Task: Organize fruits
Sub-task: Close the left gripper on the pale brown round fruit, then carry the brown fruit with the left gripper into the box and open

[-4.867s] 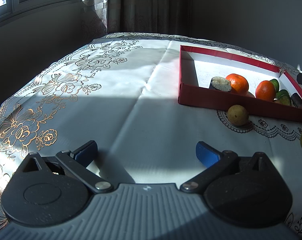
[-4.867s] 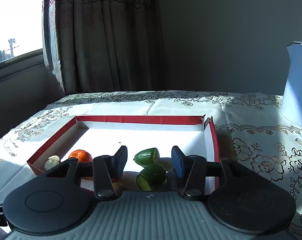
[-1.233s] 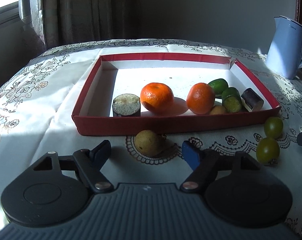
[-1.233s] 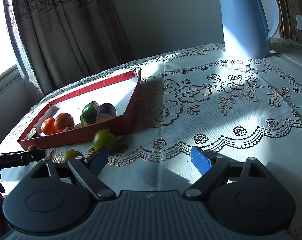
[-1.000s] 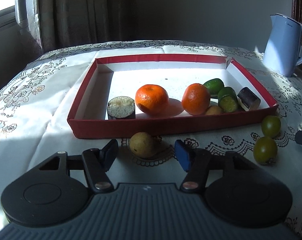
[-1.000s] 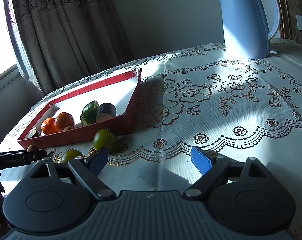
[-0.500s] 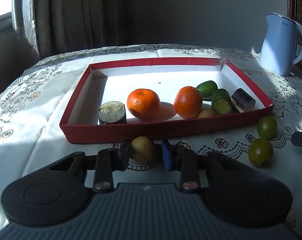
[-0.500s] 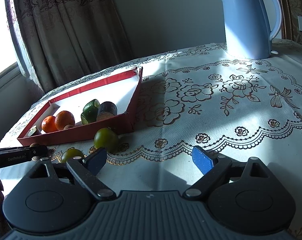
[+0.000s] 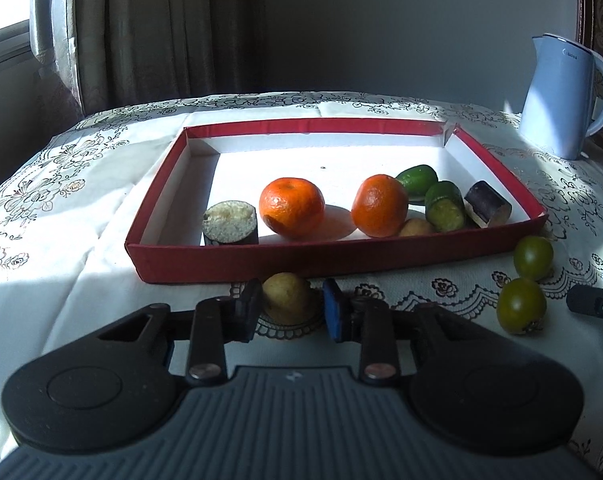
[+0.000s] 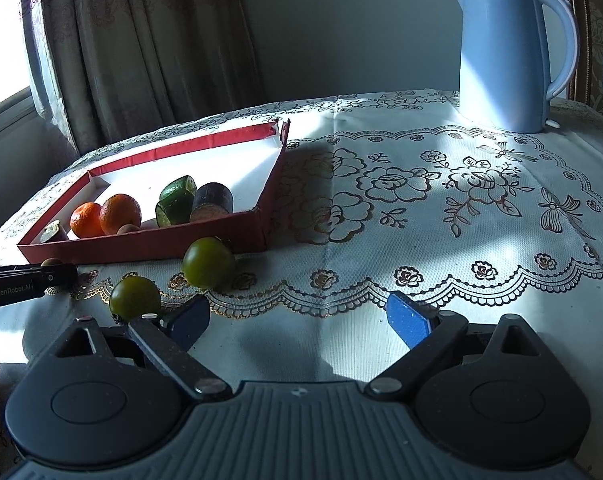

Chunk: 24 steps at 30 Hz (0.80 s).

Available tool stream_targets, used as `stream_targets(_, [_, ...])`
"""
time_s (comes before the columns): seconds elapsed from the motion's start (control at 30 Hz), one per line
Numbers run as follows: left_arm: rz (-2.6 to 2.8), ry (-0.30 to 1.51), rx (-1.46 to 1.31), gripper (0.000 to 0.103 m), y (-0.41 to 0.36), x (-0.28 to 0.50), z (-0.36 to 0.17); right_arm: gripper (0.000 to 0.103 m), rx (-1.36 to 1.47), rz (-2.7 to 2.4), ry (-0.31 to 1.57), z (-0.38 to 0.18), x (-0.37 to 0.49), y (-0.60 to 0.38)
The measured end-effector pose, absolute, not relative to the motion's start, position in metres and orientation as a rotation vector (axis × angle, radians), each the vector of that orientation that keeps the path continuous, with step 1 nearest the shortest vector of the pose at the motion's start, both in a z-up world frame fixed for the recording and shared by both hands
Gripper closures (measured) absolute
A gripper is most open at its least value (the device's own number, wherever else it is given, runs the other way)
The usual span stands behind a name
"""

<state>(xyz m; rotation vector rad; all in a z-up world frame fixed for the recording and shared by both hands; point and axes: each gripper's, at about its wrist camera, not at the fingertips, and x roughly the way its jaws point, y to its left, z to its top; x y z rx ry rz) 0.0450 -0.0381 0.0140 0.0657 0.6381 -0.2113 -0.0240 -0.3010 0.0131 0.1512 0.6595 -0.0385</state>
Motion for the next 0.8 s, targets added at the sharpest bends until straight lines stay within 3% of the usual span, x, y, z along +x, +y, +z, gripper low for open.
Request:
stream_targets(0.2, [-0.213,0.638,0.056,0.073,-0.037,0.045,0.014,0.007,0.040,-0.073,0.701,0.011,-0.018,-0.286])
stream_targets(0.27, [-0.213,0.639,0.050,0.073,-0.036,0.045,0.014,0.001,0.027,-0.097,0.709,0.010,-0.016,-0.284])
stream_targets(0.8, [-0.196,0.602,0.028,0.074,-0.021,0.031,0.020,0.001,0.039,-0.095,0.713,0.010,-0.016,-0.287])
